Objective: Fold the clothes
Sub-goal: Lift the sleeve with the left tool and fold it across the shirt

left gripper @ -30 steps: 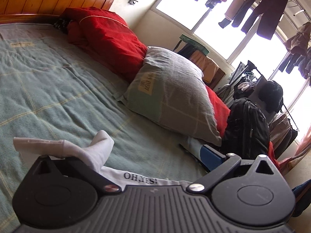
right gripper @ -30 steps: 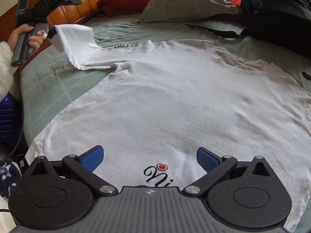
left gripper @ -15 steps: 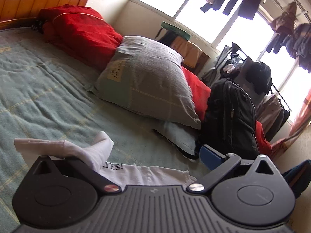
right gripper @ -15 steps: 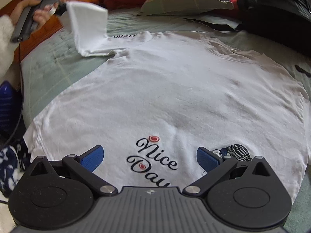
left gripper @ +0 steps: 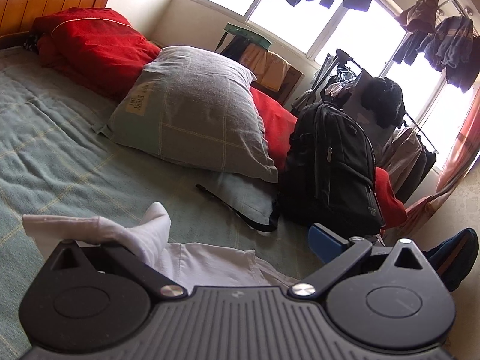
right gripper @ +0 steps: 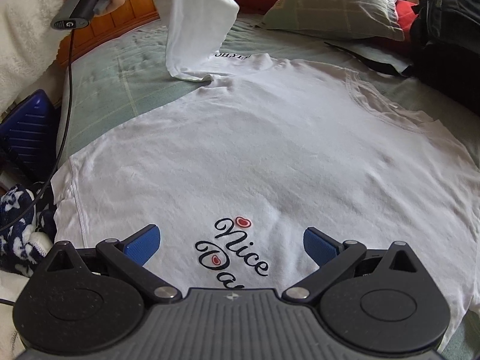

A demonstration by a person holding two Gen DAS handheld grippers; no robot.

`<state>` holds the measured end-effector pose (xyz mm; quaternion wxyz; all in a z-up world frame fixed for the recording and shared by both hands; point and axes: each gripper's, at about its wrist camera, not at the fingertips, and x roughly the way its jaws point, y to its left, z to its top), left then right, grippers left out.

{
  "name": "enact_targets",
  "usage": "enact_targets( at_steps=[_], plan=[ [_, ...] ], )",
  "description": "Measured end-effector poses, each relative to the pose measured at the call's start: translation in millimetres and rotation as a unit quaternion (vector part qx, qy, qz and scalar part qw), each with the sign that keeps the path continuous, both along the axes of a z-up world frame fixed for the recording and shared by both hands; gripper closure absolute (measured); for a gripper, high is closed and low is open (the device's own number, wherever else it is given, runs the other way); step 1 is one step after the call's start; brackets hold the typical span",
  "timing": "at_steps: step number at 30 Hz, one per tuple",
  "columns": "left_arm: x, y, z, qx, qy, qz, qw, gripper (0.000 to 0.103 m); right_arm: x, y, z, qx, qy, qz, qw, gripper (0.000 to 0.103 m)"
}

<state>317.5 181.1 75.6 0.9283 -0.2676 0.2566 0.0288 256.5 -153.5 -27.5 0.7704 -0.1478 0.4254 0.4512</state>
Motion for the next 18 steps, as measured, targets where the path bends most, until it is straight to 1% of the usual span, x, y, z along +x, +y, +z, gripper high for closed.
enact_targets(
  at_steps=[2,5,8,13,14,16,18],
  plan=[
    [2,-7,0,0.005,0.002,0.002,1.0,0.002,2,-2,-5,-0.001,0.003,0.005,1.0,0.0],
    [5,-18,1,0.02,0.003,0.01,0.9998,0.002,1,-5,-9,-0.007,-0.014,0.013,1.0,0.0],
    [9,-31,4,0.034,0.004,0.015,0.9993,0.002,2,-13,-9,-0.005,-0.027,0.007,1.0,0.0],
    [16,-50,11,0.053,0.001,0.015,0.9985,0.002,12,-37,-13,0.016,-0.007,-0.001,1.0,0.0],
    [18,-54,12,0.056,0.0,0.012,0.9983,0.002,16,-42,-14,0.019,-0.001,-0.01,1.0,0.0],
    [22,-62,13,0.061,0.0,0.005,0.9981,0.001,22,-51,-13,0.024,-0.004,-0.034,0.999,0.0],
    [27,-69,14,0.067,0.001,-0.005,0.9978,0.002,25,-55,-12,0.027,-0.006,-0.043,0.999,0.0]
  ],
)
